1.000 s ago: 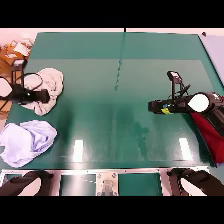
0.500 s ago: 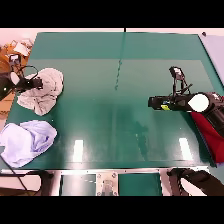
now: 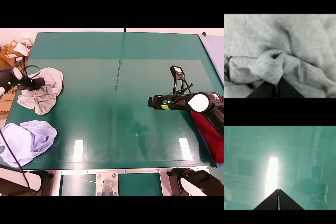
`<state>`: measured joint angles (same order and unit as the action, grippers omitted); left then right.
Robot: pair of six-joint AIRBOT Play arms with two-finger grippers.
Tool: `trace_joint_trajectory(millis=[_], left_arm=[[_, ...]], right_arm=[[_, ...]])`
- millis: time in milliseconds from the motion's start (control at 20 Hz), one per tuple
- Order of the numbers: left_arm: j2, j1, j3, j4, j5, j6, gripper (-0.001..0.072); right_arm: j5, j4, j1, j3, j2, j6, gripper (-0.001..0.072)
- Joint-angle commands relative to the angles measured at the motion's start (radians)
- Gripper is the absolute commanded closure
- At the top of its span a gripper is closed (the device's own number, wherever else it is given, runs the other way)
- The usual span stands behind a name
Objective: Fold the shirts.
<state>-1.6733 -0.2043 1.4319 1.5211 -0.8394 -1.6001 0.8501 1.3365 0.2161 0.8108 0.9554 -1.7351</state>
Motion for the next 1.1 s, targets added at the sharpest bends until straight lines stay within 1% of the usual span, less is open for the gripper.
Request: trace_joint_trajectory(millis=[0,100,200,300,350,450,550,650,800,850,900,950,1000,1050], left_arm=[[0.056,0.038,0.211,-0.071,-0.316,0.080,0.0690],[0.168,0.115,0.304,-0.072,-0.341,0.079,0.0690],[0.288,0.216,0.363,-0.092,-0.348,0.055,0.0690],[0.388,0.323,0.384,-0.154,-0.344,0.043,0.0690],[0.426,0.377,0.384,-0.192,-0.349,0.022,0.0690],[0.454,0.478,0.383,-0.246,-0.386,0.006,0.0689],[0.452,0.595,0.345,-0.258,-0.419,-0.025,0.0689],[0.444,0.692,0.248,-0.258,-0.398,-0.047,0.0688],[0.409,0.788,0.057,-0.262,-0.348,-0.052,0.0687],[0.393,0.806,-0.006,-0.279,-0.332,-0.051,0.0620],[0.378,0.809,-0.048,-0.296,-0.336,-0.051,0.0235],[0.363,0.801,-0.068,-0.299,-0.373,-0.056,-0.0013],[0.356,0.783,-0.067,-0.292,-0.429,-0.056,-0.0013],[0.358,0.753,-0.063,-0.277,-0.499,-0.036,-0.0013]], right_arm=[[0.060,0.000,-0.029,0.024,-0.001,0.000,0.0701],[0.126,0.000,-0.068,0.061,-0.001,0.000,0.0702],[0.169,0.000,-0.107,0.091,-0.001,0.000,0.0703],[0.175,0.000,-0.136,0.107,-0.001,0.001,0.0703],[0.176,0.000,-0.148,0.111,-0.001,0.001,0.0703],[0.178,-0.001,-0.159,0.111,-0.001,0.009,0.0703],[0.205,-0.013,-0.164,0.111,-0.001,0.008,0.0703],[0.239,-0.028,-0.163,0.111,-0.001,0.009,0.0703],[0.277,-0.043,-0.163,0.111,-0.001,0.012,0.0703],[0.286,-0.043,-0.163,0.111,0.000,0.012,0.0698],[0.289,-0.043,-0.164,0.111,0.000,0.023,0.0591],[0.288,-0.042,-0.166,0.111,0.000,0.046,0.0415],[0.288,-0.047,-0.181,0.112,0.000,0.070,0.0355],[0.288,-0.046,-0.205,0.118,0.007,0.072,0.0355]])
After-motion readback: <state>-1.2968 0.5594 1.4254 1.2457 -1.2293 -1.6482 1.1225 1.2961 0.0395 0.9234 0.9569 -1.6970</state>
